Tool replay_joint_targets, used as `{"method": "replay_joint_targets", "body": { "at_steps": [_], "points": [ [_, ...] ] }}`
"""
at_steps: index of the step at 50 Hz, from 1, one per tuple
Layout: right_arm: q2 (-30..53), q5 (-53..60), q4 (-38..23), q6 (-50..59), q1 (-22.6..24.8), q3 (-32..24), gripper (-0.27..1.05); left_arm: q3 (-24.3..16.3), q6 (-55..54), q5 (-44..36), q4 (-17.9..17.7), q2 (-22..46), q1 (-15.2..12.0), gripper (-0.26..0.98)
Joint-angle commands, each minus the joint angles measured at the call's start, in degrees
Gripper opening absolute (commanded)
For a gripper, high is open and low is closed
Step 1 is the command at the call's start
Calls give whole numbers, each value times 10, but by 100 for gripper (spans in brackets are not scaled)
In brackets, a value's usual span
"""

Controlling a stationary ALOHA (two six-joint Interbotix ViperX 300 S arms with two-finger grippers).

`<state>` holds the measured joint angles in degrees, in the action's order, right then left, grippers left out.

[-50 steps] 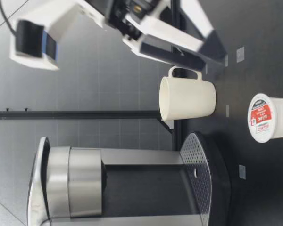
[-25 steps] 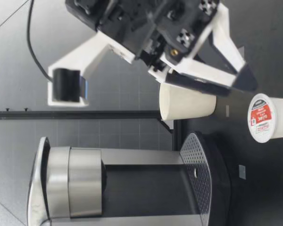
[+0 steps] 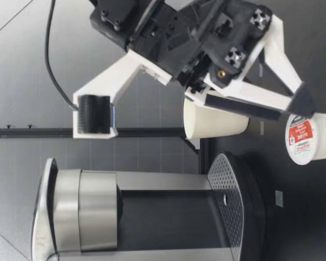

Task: Place the coffee capsule inside the capsule container, then place the cup onto the center of the cup tray.

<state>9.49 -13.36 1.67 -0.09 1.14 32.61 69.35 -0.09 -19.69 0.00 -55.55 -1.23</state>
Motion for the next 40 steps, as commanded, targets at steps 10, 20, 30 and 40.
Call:
{"method": "replay_joint_targets", "body": {
  "at_steps": [10, 20, 30, 40],
  "points": [
    [6, 3, -4, -4, 4, -27, 97, -7, 1, -5, 1, 1, -1, 10],
    [16, 3, -5, -4, 3, -36, 97, -7, 1, -5, 1, 1, -1, 10],
    [26, 3, -6, -5, 3, -45, 97, -6, 3, -4, 1, 1, -1, 10],
    [33, 2, -10, -4, 3, -51, 97, -5, 2, -4, 1, 1, -1, 10]
  ]
}}
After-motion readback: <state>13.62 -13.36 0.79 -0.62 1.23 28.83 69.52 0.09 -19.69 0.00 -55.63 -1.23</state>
